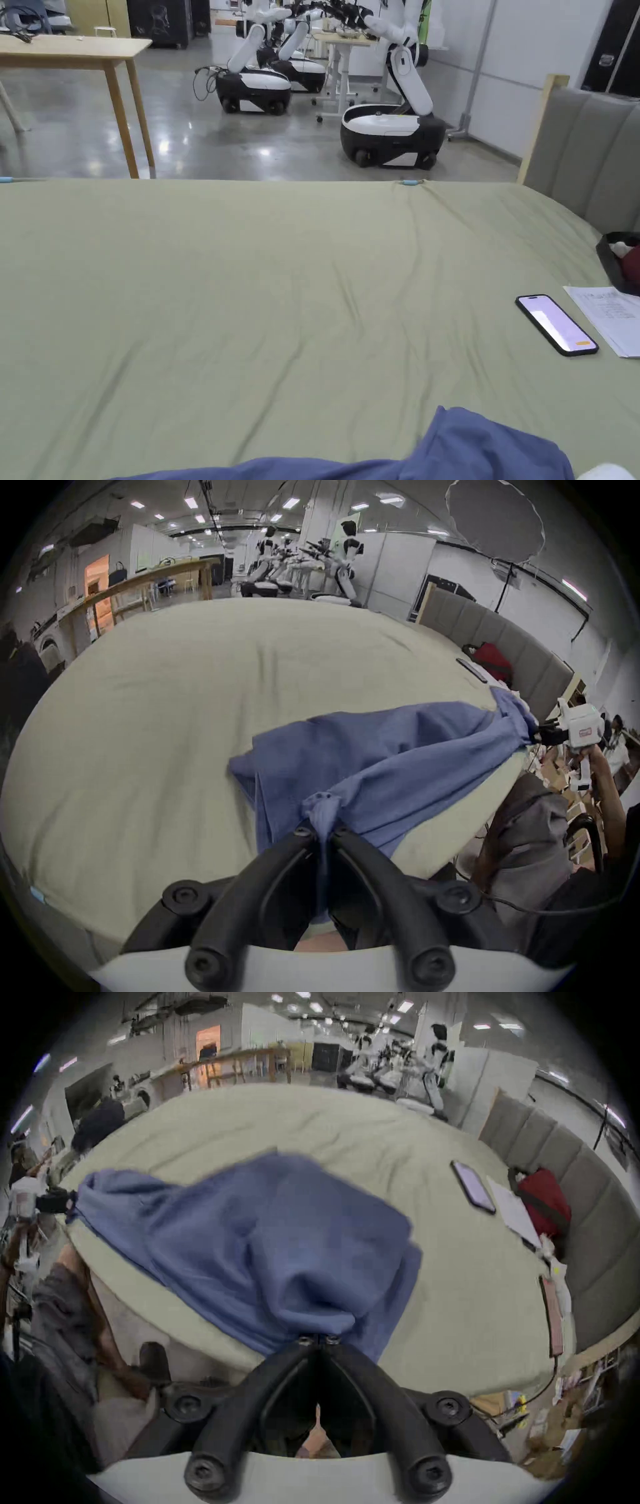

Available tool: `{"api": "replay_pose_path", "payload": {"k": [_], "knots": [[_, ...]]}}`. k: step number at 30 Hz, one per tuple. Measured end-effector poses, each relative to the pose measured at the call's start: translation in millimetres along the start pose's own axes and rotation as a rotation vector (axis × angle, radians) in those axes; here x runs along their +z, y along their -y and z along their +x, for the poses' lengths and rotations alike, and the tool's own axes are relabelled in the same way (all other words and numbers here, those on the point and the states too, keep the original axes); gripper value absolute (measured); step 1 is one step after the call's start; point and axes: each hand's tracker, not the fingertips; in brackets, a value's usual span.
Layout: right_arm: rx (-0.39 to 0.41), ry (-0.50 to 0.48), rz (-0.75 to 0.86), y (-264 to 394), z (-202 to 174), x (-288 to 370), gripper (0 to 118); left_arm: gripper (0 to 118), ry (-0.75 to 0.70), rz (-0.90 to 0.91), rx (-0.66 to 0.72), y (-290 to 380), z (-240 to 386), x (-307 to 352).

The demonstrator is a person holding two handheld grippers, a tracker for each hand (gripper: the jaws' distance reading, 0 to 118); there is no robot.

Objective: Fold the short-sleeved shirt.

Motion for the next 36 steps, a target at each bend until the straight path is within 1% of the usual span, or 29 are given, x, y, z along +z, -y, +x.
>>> {"api": "replay_pose_path", "payload": {"k": [1, 2, 4, 6, 8, 9, 10, 11, 12, 13, 14, 15, 17, 18, 19, 20, 21, 22, 23, 24, 25, 26, 27, 28, 30, 32, 35, 36], "knots": [[0.012, -0.001, -0.024, 1, -2, -4, 1, 1, -0.002, -0.001, 0.005, 0, -2, -1], [0.032, 0.039, -0.013, 2, -6, -8, 1, 1, 0.001, 0.001, 0.013, -1, -4, -2], [0.046, 0.068, 0.007, 1, -9, -15, 1, 1, -0.007, 0.003, 0.006, 3, -2, -6], [0.023, 0.071, 0.007, -1, -8, -16, 1, 3, -0.032, 0.004, -0.017, 5, 1, -10], [0.012, 0.074, 0.016, 0, -7, -18, 2, 10, -0.051, 0.027, -0.044, 9, 2, -11], [0.001, 0.071, 0.033, 2, -5, -16, 8, 21, -0.061, 0.048, -0.040, 10, 1, -10], [-0.010, 0.073, 0.047, 4, -4, -10, 20, 42, -0.068, 0.067, -0.034, 9, -1, -7], [-0.024, 0.104, 0.067, 5, -1, -2, 41, 76, -0.032, 0.070, 0.003, 7, -6, -3], [-0.046, 0.135, 0.092, 8, 3, 11, 83, 118, -0.017, 0.026, 0.046, 8, -10, 0], [-0.075, 0.112, 0.116, 11, 7, 23, 109, 115, -0.013, -0.020, 0.084, 8, -14, 3], [-0.120, 0.089, 0.169, 15, 11, 43, 117, 113, 0.021, 0.004, 0.127, 11, -22, 18], [-0.169, 0.067, 0.269, 19, 14, 70, 117, 115, 0.031, 0.094, 0.124, 10, -28, 33], [-0.262, 0.042, 0.390, 25, 12, 115, 117, 116, 0.020, 0.174, 0.158, 19, -15, 73], [-0.291, 0.021, 0.466, 29, 4, 143, 116, 116, 0.015, 0.206, 0.174, 22, -13, 92], [-0.313, -0.001, 0.552, 34, -3, 164, 114, 112, 0.017, 0.241, 0.189, 27, -10, 110], [-0.314, -0.036, 0.630, 39, -9, 178, 108, 103, 0.019, 0.269, 0.195, 12, 20, 131], [-0.301, -0.058, 0.701, 43, -16, 191, 88, 78, 0.033, 0.319, 0.190, 16, 32, 147], [-0.293, -0.055, 0.748, 44, -24, 199, 60, 44, 0.039, 0.373, 0.171, 19, 42, 160], [-0.287, -0.022, 0.772, 43, -31, 204, 27, 11, 0.035, 0.401, 0.163, 20, 50, 166], [-0.282, 0.021, 0.796, 40, -39, 207, 4, 0, 0.013, 0.407, 0.152, 29, 33, 160], [-0.279, 0.046, 0.797, 36, -44, 208, 4, 0, -0.015, 0.405, 0.145, 30, 37, 160], [-0.283, 0.040, 0.795, 34, -46, 206, 4, 0, -0.039, 0.411, 0.134, 30, 38, 161], [-0.281, 0.024, 0.785, 29, -47, 206, 4, 0, -0.019, 0.391, 0.137, 28, 37, 160], [-0.266, -0.003, 0.771, 26, -48, 206, 4, 0, 0.034, 0.361, 0.160, 32, 23, 152], [-0.223, 0.008, 0.775, 21, -56, 206, 4, 0, 0.027, 0.380, 0.180, 30, 13, 145], [-0.193, -0.013, 0.761, 17, -60, 206, 4, 0, 0.064, 0.362, 0.218, 28, 8, 134], [-0.175, -0.041, 0.768, 14, -64, 202, 4, 0, 0.148, 0.339, 0.306, 25, -15, 105], [-0.177, -0.060, 0.763, 12, -64, 201, 4, 0, 0.195, 0.335, 0.362, 24, -21, 91]]}}
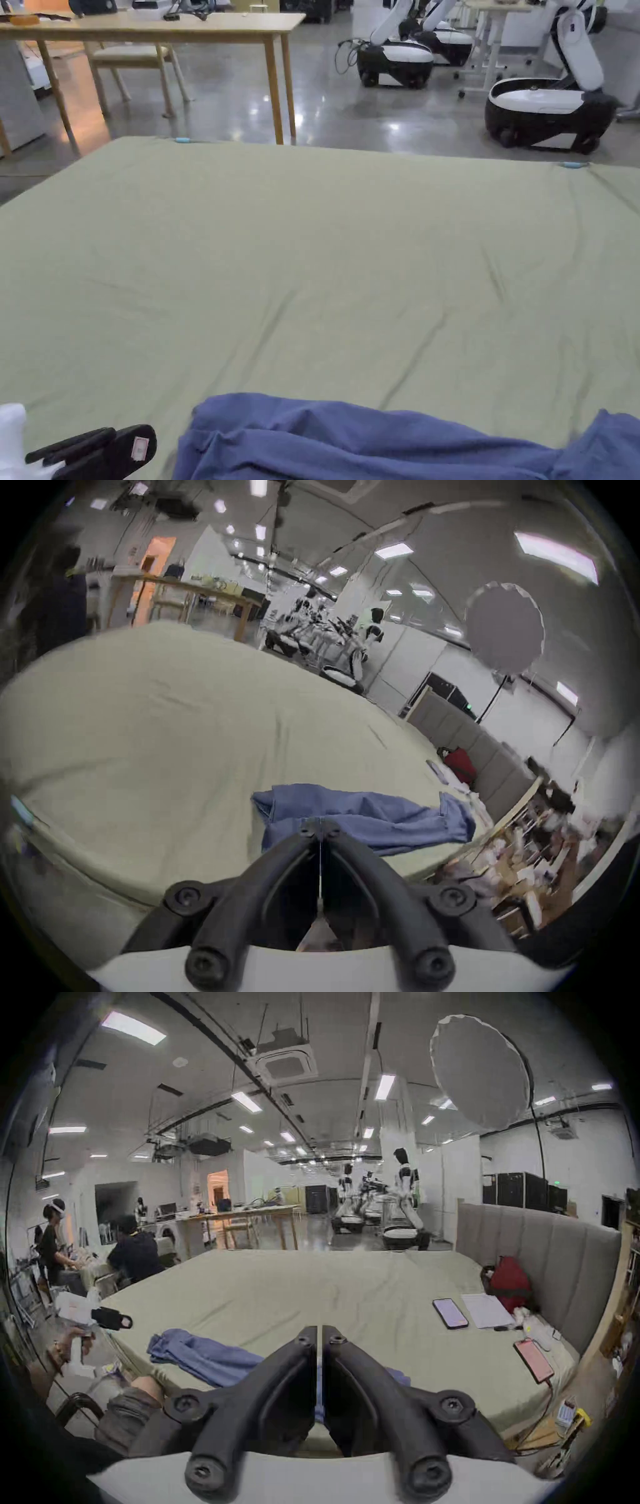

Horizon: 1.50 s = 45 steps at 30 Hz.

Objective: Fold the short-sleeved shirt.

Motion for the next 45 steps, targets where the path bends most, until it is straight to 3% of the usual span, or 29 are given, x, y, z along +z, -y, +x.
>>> {"api": "replay_pose_path", "payload": {"k": [2, 3, 5, 6, 8, 11, 15, 18, 22, 23, 24, 25, 27, 35, 40, 45], "knots": [[0.000, -0.002, -0.010, 0, -1, -4, 4, 5, 0.072, -0.044, 0.095, 3, -20, -19], [0.005, 0.005, -0.017, 0, -1, -5, 4, 26, 0.083, -0.049, 0.117, 3, -28, -28], [0.009, 0.002, -0.032, 0, -1, -4, 4, 103, 0.083, -0.107, 0.157, 1, -64, -45], [0.008, 0.002, -0.031, 1, -2, -3, 4, 118, 0.085, -0.139, 0.173, 3, -72, -53], [0.000, -0.010, -0.031, 1, -3, -2, 4, 118, 0.156, -0.218, 0.230, 6, -87, -66], [-0.004, -0.016, -0.026, 3, -5, 1, 4, 118, 0.200, -0.187, 0.243, 1, -107, -76], [0.000, -0.026, -0.035, 5, -6, 2, 4, 118, 0.235, -0.194, 0.298, 2, -84, -94], [0.001, -0.035, -0.036, 5, -8, 2, 4, 118, 0.353, -0.287, 0.257, 9, -54, -117], [0.001, -0.029, -0.038, 6, -7, 3, 4, 113, 0.330, -0.313, 0.176, 5, -57, -134], [-0.001, -0.026, -0.039, 6, -7, 3, 4, 97, 0.323, -0.311, 0.184, 3, -58, -136], [-0.003, -0.021, -0.043, 6, -6, 4, 4, 36, 0.303, -0.301, 0.194, 9, -49, -138], [-0.006, -0.018, -0.047, 6, -5, 5, 4, 8, 0.271, -0.279, 0.197, 9, -50, -136], [-0.009, -0.014, -0.050, 7, -5, 6, 4, 10, 0.131, -0.280, 0.146, 13, -52, -140], [-0.030, -0.002, -0.068, 11, -1, 4, 4, 10, 0.159, -0.279, 0.128, 24, -43, -136], [-0.022, -0.013, -0.065, 11, -1, 4, 4, 10, 0.113, -0.219, 0.185, -2, -74, -110], [-0.039, -0.016, -0.070, 12, 0, 4, 4, 10, -0.077, -0.117, 0.245, -31, -141, -48]]}}
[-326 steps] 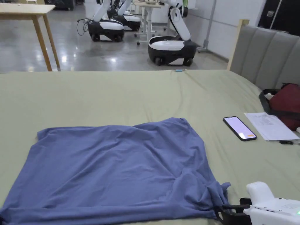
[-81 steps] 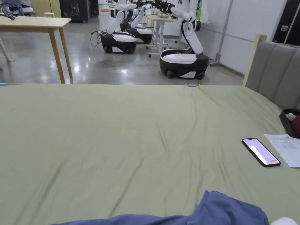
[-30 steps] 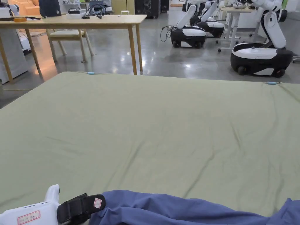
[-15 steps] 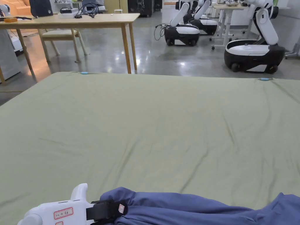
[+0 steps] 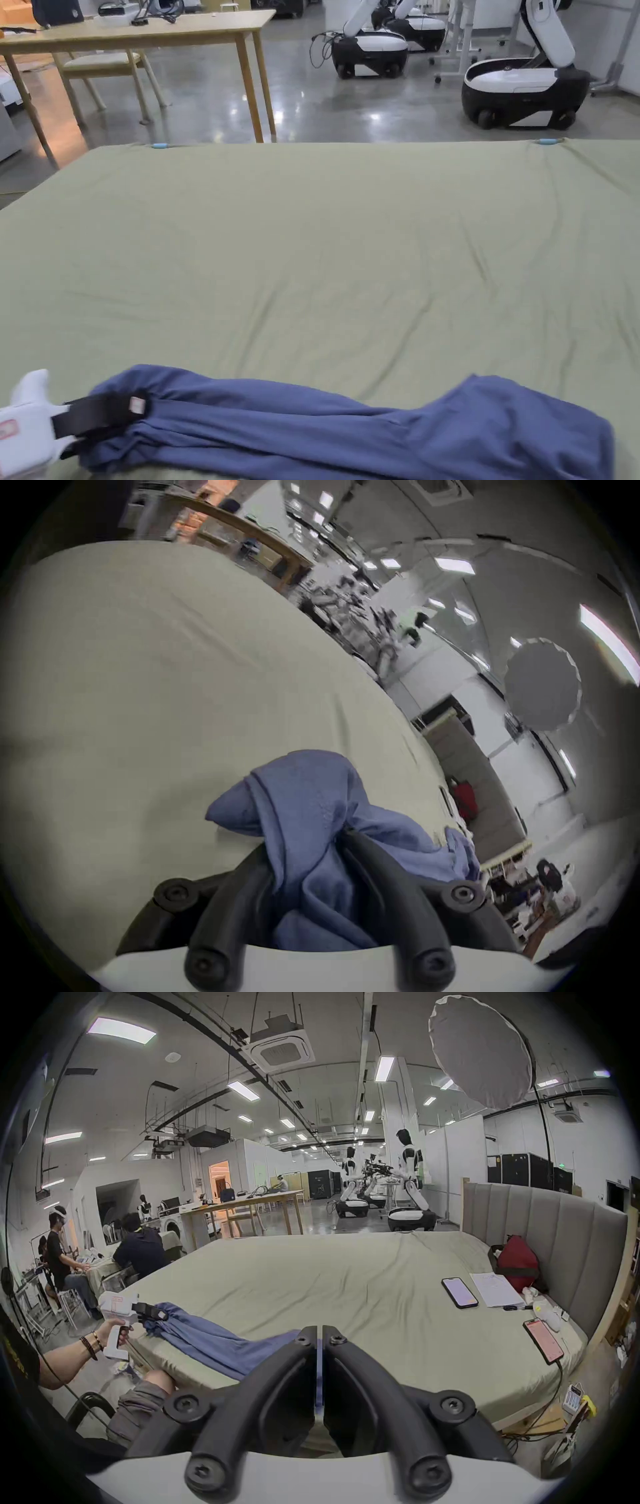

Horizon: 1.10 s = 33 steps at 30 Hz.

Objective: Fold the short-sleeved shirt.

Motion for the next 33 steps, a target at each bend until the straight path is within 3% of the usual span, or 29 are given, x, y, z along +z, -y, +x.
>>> {"api": "replay_pose_path", "payload": {"k": [2, 6, 11, 19, 22, 23, 25, 26, 27, 28, 33], "knots": [[-0.005, -0.008, 0.003, 0, 1, -3, 4, 10, 0.000, 0.017, 0.052, -2, -12, 10], [-0.007, -0.021, 0.002, -1, 0, -14, 4, 10, -0.044, -0.028, -0.100, 0, 29, 7], [0.005, -0.043, -0.017, -1, -3, -18, 4, 10, 0.172, 0.020, -0.112, 3, 110, 0], [0.024, -0.036, -0.018, 1, 0, -6, 4, 10, 0.283, -0.184, -0.090, 47, 179, -97], [0.020, -0.004, -0.021, 4, 5, 3, 4, 10, 0.232, -0.247, -0.121, 71, 195, -129], [0.015, 0.007, -0.022, 6, 8, 6, 4, 14, 0.191, -0.256, -0.129, 81, 196, -136], [0.005, 0.033, -0.020, 9, 12, 11, 4, 63, 0.195, -0.258, -0.131, 87, 193, -147], [0.004, 0.050, -0.019, 10, 13, 13, 4, 83, 0.330, -0.264, -0.092, 91, 195, -147], [0.003, 0.054, -0.024, 12, 14, 14, 4, 104, 0.374, -0.223, -0.088, 92, 198, -145], [0.000, 0.056, -0.028, 12, 16, 14, 4, 114, 0.394, -0.219, -0.092, 93, 204, -145], [-0.007, 0.044, -0.027, 12, 10, 11, 4, 117, 0.301, -0.285, -0.200, 87, 225, -146]]}}
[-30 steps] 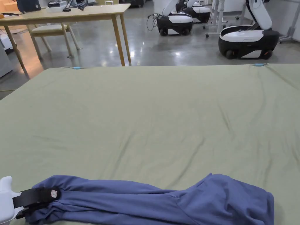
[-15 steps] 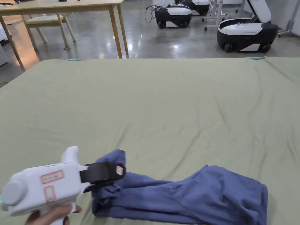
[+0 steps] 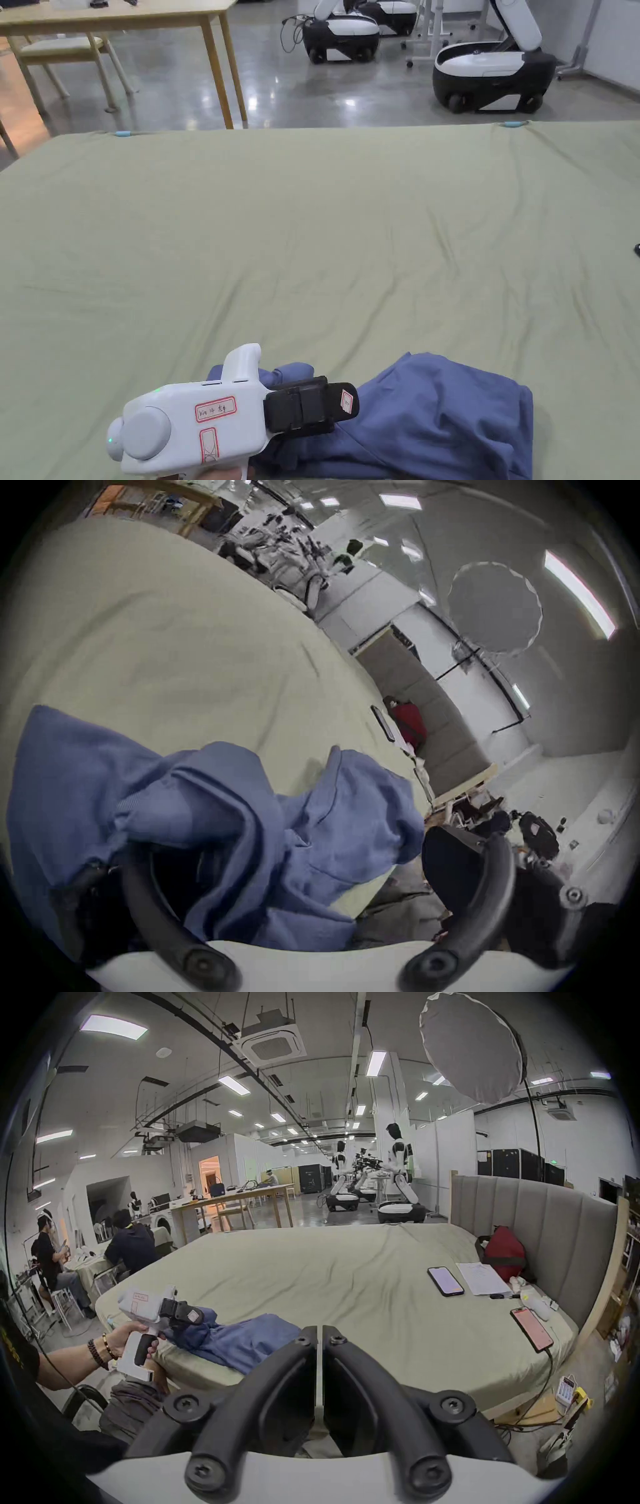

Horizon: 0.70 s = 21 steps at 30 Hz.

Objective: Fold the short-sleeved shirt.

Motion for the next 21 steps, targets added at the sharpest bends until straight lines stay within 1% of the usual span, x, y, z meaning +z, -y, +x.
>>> {"api": "replay_pose_path", "payload": {"k": [1, 2, 4, 6, 7, 8, 9, 10, 11, 12, 13, 15, 17, 19, 21], "knots": [[0.001, -0.003, 0.001, 0, -1, -1, 4, 117, 0.006, 0.013, 0.021, -3, 1, 8], [0.005, -0.006, -0.002, -2, -2, -2, 4, 117, 0.043, 0.052, 0.057, -9, 2, 22], [0.017, -0.009, -0.004, -5, -4, -4, 4, 116, 0.102, 0.126, 0.050, -17, 10, 55], [0.028, -0.020, -0.001, -8, -7, -6, 4, 114, 0.092, 0.220, 0.000, -24, 16, 100], [0.030, -0.025, 0.002, -10, -8, -8, 4, 110, 0.080, 0.242, -0.014, -25, 15, 117], [0.032, -0.036, 0.007, -10, -10, -9, 4, 110, 0.062, 0.262, -0.020, -24, 13, 136], [0.036, -0.048, 0.012, -11, -13, -11, 4, 107, 0.041, 0.290, -0.013, -21, 7, 153], [0.039, -0.057, 0.015, -11, -15, -13, 4, 90, 0.020, 0.319, -0.014, -15, 8, 164], [0.040, -0.068, 0.017, -12, -18, -15, 4, 56, -0.015, 0.348, -0.014, -9, 2, 175], [0.040, -0.078, 0.018, -12, -20, -16, 4, 0, -0.075, 0.351, -0.009, -4, -5, 179], [0.040, -0.086, 0.017, -13, -22, -18, 4, 0, -0.169, 0.375, -0.012, -1, -14, 182], [0.049, -0.104, 0.014, -13, -26, -21, 4, 0, -0.206, 0.324, -0.003, 8, -33, 180], [0.071, -0.112, 0.009, -14, -31, -22, 4, 0, -0.154, 0.319, 0.033, 14, -44, 169], [0.088, -0.116, 0.009, -15, -35, -22, 4, 0, -0.101, 0.280, 0.022, 12, -45, 154], [0.089, -0.121, 0.009, -18, -37, -21, 4, 0, -0.068, 0.225, -0.002, 8, -47, 122]]}}
